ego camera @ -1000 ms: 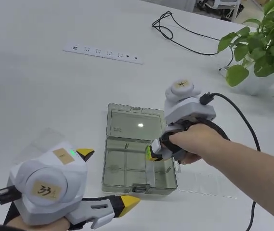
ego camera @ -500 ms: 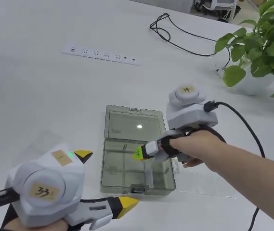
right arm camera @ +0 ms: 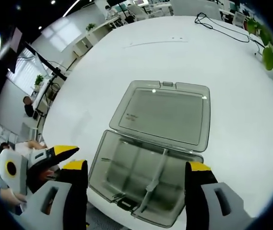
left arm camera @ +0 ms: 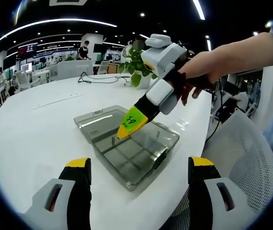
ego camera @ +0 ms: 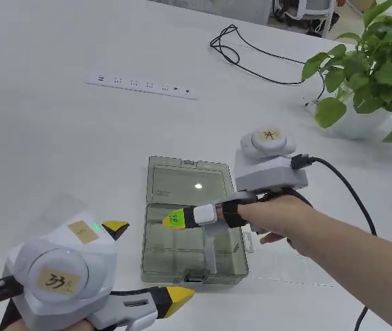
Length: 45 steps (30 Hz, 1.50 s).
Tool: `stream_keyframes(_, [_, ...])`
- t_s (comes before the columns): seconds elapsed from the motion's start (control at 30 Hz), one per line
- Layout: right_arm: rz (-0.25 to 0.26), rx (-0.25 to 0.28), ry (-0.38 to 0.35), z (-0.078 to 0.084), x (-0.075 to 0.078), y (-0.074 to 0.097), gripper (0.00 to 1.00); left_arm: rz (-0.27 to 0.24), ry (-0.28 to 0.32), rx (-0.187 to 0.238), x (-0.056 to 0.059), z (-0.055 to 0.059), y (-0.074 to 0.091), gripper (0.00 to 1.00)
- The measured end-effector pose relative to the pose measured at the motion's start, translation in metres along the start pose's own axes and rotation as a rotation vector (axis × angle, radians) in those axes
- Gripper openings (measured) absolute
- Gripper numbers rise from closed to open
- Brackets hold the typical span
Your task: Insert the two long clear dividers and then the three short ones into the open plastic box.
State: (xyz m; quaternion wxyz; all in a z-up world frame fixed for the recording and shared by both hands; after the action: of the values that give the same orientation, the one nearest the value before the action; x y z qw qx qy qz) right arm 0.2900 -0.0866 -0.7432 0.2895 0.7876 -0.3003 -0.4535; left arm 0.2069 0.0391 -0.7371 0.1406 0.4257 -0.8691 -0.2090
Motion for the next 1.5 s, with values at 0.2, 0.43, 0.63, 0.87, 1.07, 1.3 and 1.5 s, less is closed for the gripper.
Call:
stream_keyframes(0.2, [-0.038, 0.059, 0.027, -0.002, -0.003, 0.011, 0.89, -0.008, 0.018, 0.003, -0.001, -0.002, -0.001, 0.84])
stream_keyframes(0.43, [-0.095, 0.201, 0.11, -0.009, 0.001, 0.026, 0.93, -0.012, 0.026, 0.0, -0.002, -0.002, -0.001, 0.84])
stream_keyframes(0.63, [-0.103, 0.23, 0.175, 0.002, 0.012, 0.037, 1.0, -0.026, 0.031, -0.004, -0.007, -0.003, 0.001, 0.84])
stream_keyframes(0.87, [-0.111, 0.252, 0.223, 0.023, 0.024, 0.047, 1.0, -0.063, 0.04, -0.005, -0.022, -0.005, 0.005, 0.84])
stream_keyframes(1.07, [-0.122, 0.269, 0.298, 0.041, 0.029, 0.055, 1.0, -0.102, 0.053, -0.014, -0.037, -0.006, 0.011, 0.84])
stream_keyframes(1.3, [-0.15, 0.322, 0.382, 0.053, 0.028, 0.067, 1.0, -0.146, 0.039, -0.04, -0.056, -0.004, 0.016, 0.84])
stream_keyframes(1.5, [-0.15, 0.362, 0.458, 0.059, 0.023, 0.073, 1.0, -0.195, 0.035, -0.095, -0.075, 0.005, 0.022, 0.83])
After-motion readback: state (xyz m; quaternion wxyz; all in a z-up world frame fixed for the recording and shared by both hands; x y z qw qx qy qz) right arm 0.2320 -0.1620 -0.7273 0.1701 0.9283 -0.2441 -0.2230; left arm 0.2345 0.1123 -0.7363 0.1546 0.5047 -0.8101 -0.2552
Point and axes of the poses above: the centre of the closed fingertips' face, and the gripper's own axes: y roughly backward along the fingers, x roughly to its right, z roughly out of its underside, the point moved 6 cm from there along y, roughly backward along the fingers, and after that the axes turned 12 degrees about -z, right-handed, at the moved point
